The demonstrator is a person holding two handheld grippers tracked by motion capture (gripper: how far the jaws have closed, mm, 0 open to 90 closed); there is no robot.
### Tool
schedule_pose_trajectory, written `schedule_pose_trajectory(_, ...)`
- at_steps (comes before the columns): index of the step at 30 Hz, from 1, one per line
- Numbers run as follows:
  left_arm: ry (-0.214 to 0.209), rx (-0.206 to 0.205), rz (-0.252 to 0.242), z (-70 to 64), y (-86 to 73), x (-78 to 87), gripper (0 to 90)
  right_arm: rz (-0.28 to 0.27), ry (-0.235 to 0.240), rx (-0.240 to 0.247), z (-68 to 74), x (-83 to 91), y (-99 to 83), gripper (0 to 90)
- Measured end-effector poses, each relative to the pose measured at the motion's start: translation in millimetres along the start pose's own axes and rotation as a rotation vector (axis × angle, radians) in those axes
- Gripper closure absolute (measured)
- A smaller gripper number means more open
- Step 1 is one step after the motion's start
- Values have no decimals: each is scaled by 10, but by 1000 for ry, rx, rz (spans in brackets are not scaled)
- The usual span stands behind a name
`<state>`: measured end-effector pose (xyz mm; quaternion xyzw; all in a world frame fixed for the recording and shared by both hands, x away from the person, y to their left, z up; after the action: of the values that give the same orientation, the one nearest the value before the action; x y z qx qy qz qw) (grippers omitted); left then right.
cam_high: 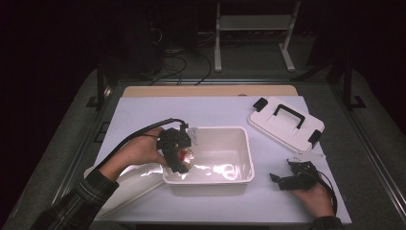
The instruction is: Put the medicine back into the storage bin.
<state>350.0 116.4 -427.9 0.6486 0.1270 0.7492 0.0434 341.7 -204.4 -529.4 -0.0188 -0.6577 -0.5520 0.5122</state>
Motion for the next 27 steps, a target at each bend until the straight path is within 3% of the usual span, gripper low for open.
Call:
schedule_pose_trajectory(4,5,15,-30,15,24,18,173,0,0,0,0,0,0,92)
schedule_pose_trajectory(12,35,48,-91,81,32,224,170,0,0,-1,1,0,0,92)
schedule_pose_trajectory(20,59,77,-110,109,-76,419,170,0,0,-2,2,0,0,92)
schedule_pose_trajectory(27,82,137,-131,145,-258,541,171,0,0,0,0,0,0,92)
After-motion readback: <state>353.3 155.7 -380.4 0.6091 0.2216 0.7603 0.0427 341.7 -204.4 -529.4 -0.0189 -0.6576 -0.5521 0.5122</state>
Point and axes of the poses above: each handheld gripper's, and its own axes: x roughly backward along the jaws, y roughly out of its top, z roughly to its left, the point moved 10 cm from there along -x, roughly forward along the jaws, and after that the axes turned 9 degrees about y, right-handed, at the moved point
